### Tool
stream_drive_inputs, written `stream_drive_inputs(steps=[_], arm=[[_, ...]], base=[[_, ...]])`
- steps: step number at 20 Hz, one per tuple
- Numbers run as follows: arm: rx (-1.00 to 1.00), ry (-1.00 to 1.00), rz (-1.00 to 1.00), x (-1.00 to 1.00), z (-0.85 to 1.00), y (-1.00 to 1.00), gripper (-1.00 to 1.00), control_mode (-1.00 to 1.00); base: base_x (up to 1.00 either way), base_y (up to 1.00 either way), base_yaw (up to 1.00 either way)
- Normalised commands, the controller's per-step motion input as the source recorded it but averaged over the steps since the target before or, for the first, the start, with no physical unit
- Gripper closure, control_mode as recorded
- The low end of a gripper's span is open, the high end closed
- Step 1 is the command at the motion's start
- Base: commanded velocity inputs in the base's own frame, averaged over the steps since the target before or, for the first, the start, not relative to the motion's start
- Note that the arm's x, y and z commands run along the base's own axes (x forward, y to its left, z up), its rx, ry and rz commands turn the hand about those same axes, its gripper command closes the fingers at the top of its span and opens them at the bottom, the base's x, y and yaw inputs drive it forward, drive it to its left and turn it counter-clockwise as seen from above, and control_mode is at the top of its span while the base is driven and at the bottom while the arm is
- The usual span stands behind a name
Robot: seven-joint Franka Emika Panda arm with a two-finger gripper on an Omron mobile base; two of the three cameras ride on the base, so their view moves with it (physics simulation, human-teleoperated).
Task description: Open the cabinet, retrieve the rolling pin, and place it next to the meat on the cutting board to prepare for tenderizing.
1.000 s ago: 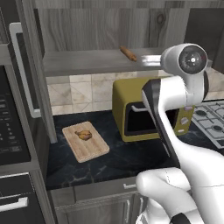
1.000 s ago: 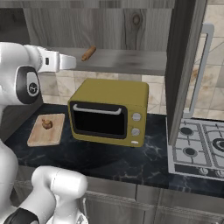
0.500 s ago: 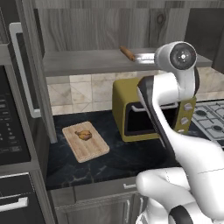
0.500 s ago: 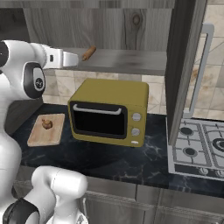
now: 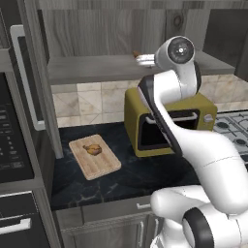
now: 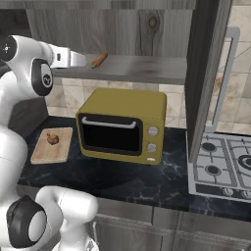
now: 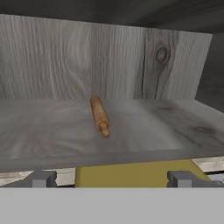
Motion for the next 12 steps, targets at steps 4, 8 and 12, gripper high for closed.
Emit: stream_drive_inputs(steps=[4, 8, 12], arm=[[0.00, 0.05, 0.07, 0.50, 0.05, 0.00, -1.00, -1.00], [0.00, 0.06, 0.09, 0.53, 0.02, 0.00, -1.00, -1.00], [0.01, 0.09, 0.09, 0.39, 0.00, 0.00, -1.00, -1.00]], base=[[0.00, 0.00, 0.00], [0.00, 0.00, 0.00], [0.00, 0.00, 0.00]])
